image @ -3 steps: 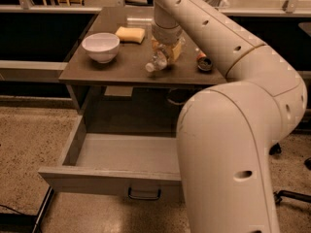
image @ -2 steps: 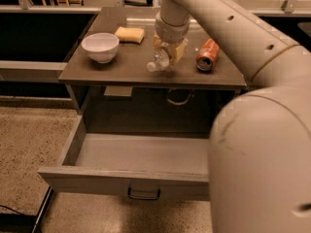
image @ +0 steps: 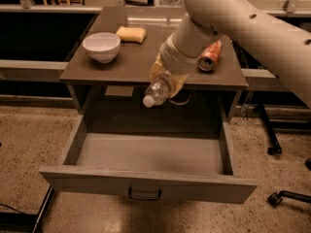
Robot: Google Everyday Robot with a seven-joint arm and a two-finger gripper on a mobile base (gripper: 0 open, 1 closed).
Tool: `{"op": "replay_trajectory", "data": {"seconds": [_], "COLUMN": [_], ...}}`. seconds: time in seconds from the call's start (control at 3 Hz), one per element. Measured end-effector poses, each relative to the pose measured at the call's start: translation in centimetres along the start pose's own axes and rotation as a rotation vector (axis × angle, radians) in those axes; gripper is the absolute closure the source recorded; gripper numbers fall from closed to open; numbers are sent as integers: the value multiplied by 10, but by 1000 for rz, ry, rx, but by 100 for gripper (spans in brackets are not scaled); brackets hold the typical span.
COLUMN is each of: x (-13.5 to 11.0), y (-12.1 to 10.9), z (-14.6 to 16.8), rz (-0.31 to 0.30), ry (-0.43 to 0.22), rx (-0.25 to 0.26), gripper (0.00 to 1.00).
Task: Place water bottle into top drawer
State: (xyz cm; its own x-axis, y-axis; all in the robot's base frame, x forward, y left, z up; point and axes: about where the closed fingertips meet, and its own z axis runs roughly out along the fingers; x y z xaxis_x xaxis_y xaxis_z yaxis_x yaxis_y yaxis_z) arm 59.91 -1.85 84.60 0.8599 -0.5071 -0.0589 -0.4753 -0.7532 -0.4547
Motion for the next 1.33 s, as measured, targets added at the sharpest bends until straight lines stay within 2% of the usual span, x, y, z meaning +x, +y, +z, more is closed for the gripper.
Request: {"op": "replay_trajectory", "data": {"seconds": [0.33,0.67,1.0,1.33], "x": [-33,-30,-37,-35], "y": [32,43,46,70], "z": [16,16,48,94], "rz": [-62,-107,-170,-198], "ry": [-59,-44,-71,-110], "rx": [62,75,36,-8], "gripper": [100,100,100,100]}}
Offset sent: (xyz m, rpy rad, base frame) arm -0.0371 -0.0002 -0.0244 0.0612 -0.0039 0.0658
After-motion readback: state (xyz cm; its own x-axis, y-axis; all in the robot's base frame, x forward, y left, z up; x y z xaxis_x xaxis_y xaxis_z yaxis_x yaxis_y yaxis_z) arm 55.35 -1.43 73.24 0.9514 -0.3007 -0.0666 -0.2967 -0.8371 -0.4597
